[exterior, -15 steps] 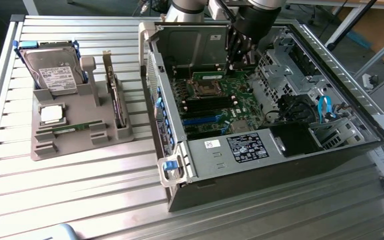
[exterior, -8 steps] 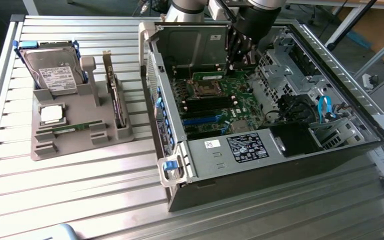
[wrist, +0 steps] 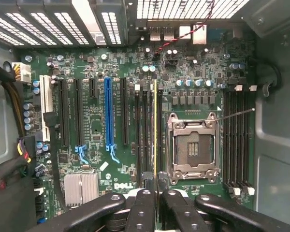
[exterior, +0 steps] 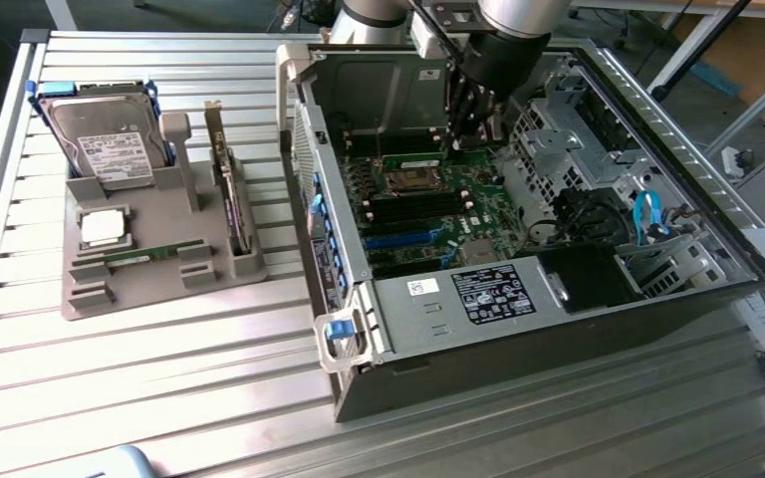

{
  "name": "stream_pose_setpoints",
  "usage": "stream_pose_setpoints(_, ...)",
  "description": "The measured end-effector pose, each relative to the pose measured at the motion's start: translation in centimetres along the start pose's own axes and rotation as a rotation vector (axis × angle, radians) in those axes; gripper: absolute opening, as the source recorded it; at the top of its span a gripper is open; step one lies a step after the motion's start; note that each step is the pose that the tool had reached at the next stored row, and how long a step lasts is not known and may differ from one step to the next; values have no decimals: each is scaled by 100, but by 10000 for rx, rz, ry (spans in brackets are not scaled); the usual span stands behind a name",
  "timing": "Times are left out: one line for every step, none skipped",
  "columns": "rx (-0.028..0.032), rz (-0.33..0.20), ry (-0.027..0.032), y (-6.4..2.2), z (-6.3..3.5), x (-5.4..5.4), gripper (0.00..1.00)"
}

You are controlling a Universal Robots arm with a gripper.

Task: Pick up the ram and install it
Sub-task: 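Insert the ram into the slot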

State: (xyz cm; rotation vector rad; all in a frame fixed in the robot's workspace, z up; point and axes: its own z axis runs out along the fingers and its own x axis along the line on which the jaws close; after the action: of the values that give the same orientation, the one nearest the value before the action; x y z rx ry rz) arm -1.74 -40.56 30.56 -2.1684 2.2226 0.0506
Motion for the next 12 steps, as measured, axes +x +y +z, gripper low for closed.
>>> stream_pose_setpoints(2,0,0,0,18,1,12)
stream_pose_setpoints(4,-1,0,0,43,2,12)
stream_pose_setpoints(6,-1,-1,0,58,3,12)
stream_pose_setpoints(6,0,0,0,74,4,12)
stream_pose_setpoints(7,0,-1,0,89,4,12)
stream_pose_setpoints(7,0,-1,0,104,5,12)
stream_pose_setpoints(8,-1,0,0,121,6,12)
stream_pose_setpoints(9,0,0,0,152,7,12)
stream_pose_setpoints(10,-1,-1,0,185,9,12)
stream_pose_setpoints(11,-1,-1,0,198,10,12)
stream_pose_setpoints(12,0,-1,1,212,10,12)
stream_pose_setpoints(11,0,-1,1,225,11,12)
